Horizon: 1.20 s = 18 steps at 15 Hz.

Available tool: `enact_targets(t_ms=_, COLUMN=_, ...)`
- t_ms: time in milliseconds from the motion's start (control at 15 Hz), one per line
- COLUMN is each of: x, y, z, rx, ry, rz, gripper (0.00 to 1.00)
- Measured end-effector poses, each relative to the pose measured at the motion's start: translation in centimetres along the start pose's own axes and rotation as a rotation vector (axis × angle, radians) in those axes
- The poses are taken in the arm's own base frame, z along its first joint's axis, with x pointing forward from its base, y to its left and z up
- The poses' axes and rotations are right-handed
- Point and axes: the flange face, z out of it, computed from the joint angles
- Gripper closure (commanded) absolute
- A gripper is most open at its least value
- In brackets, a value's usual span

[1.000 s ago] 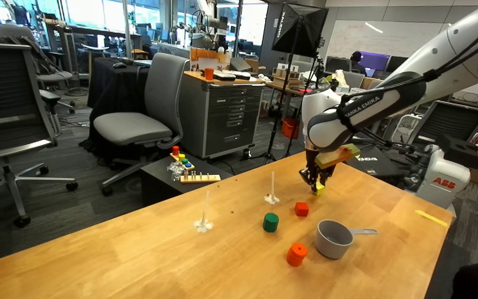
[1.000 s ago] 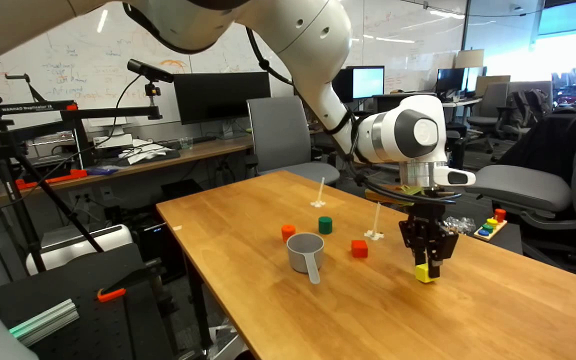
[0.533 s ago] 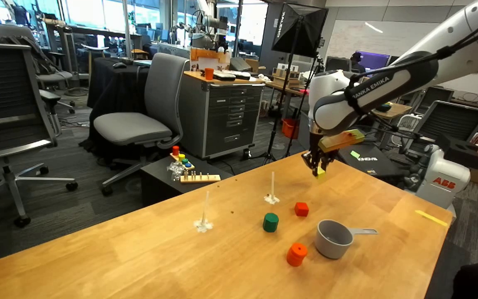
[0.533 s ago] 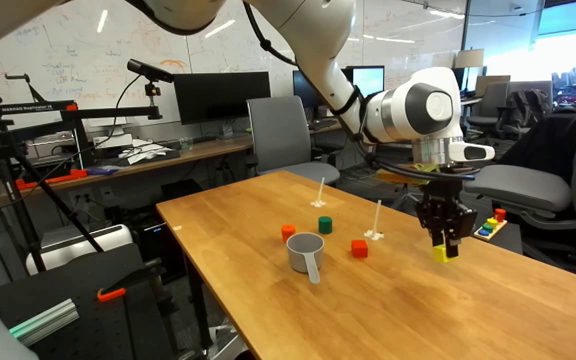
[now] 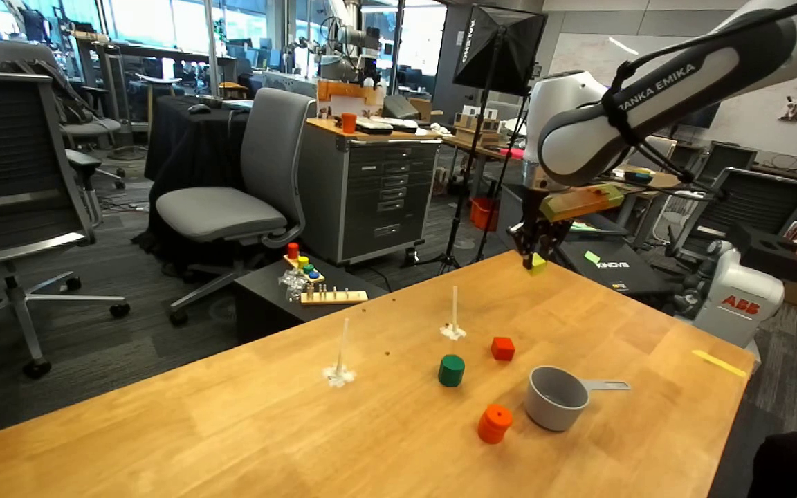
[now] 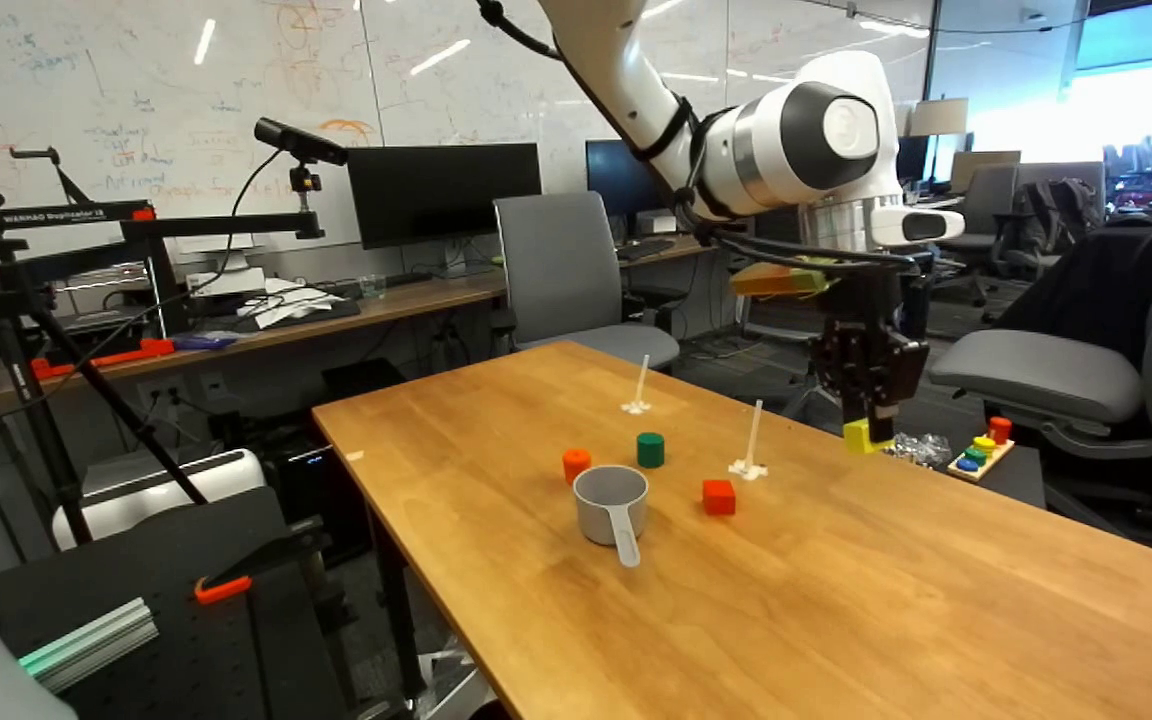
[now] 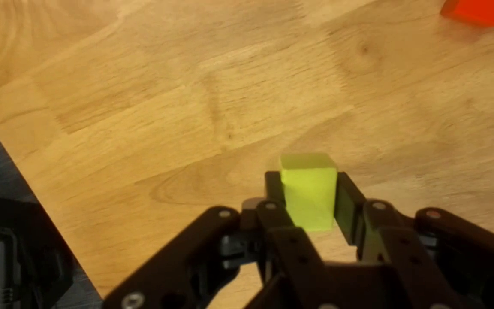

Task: Place the yellow, green and orange blocks inside the measuring cup

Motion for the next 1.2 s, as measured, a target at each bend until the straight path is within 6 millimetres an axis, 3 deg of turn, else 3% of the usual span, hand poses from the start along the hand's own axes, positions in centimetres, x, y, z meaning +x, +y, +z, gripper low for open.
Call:
enact_targets(t_ms=267, x=-3.3, y=-2.5, z=-0.6, rx=-0.003, ry=-0.008, rz=-0.026, gripper=0.92)
enact_targets(t_ms=733, x=-11.5, y=-8.5, z=1.1, rx=-0.056, ry=0.007, rz=-0.136, gripper=0.91)
enact_targets(t_ms=1200, x=-17.6, y=-11.4, z=1.3, rx=-0.111, ry=0.038, rz=-0.229, gripper=0.91)
